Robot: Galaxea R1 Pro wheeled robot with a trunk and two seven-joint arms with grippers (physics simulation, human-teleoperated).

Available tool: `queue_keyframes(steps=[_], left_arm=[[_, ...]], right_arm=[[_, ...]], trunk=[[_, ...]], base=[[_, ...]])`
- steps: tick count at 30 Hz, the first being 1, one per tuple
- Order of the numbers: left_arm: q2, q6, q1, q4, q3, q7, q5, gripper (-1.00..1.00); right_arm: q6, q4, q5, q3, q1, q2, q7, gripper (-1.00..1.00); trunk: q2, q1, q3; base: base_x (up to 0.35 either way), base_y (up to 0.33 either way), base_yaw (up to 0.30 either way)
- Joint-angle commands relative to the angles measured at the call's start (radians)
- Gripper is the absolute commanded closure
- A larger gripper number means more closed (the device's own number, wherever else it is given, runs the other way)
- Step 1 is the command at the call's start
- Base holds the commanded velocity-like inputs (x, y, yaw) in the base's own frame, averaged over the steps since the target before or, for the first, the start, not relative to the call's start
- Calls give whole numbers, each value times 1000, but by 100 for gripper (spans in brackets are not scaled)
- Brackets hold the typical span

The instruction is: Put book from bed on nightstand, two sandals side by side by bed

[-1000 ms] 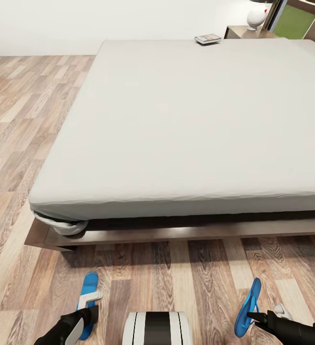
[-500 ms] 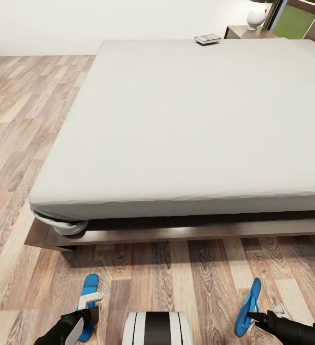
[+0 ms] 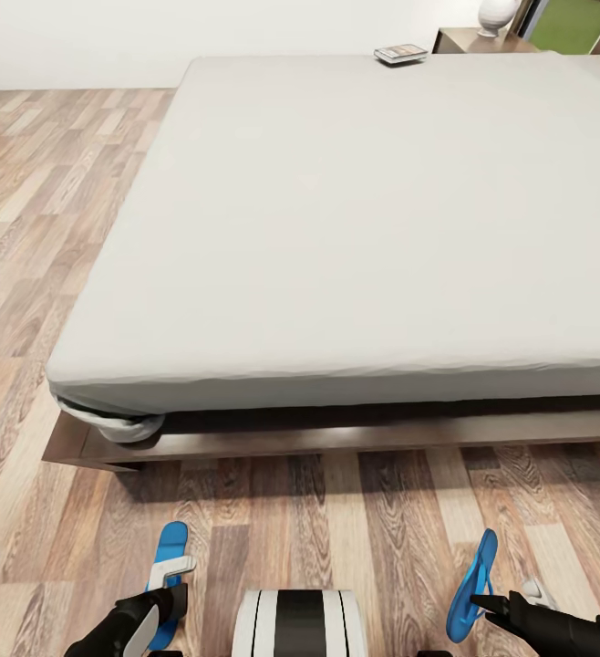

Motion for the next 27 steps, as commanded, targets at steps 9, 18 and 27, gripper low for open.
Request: queue_keyframes(steps=[9, 18, 27], left_arm=[[0, 5, 0, -2, 1, 2, 9, 100], [-1, 5, 0, -2, 0, 2, 8, 100], [0, 5, 0, -2, 2, 2, 9, 100]], right_arm=[[8, 0, 7, -7, -1, 1, 6, 100], [8, 0, 7, -7, -1, 1, 6, 100], [8, -1, 7, -7, -1, 1, 6, 100]], trunk=[[0, 0, -1], [0, 0, -1], [-1, 1, -8]], base=[[41, 0, 0], [68, 0, 0], [9, 0, 0]])
